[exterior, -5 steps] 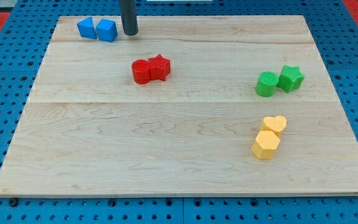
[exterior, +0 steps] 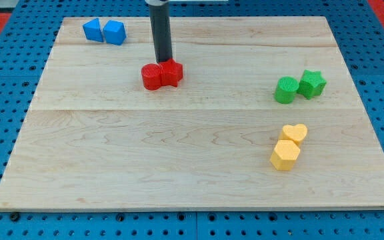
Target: Push the red blocks below the blue blocks
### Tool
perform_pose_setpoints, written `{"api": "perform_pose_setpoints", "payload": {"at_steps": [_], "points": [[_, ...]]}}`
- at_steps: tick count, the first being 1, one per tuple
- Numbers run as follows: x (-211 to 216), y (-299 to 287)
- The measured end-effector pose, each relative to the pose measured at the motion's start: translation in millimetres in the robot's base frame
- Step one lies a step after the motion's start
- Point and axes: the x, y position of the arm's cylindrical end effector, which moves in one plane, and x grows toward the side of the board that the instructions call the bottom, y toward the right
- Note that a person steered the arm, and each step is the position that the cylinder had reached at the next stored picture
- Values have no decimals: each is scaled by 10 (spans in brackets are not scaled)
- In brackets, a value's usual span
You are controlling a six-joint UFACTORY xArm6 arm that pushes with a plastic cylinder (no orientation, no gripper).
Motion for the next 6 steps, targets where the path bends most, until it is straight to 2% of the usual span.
{"api": "perform_pose_setpoints", "payload": {"at_steps": [1,2,3,4,6], "points": [[321,371],[356,696],[835,806],[772,164],[381,-132]]}}
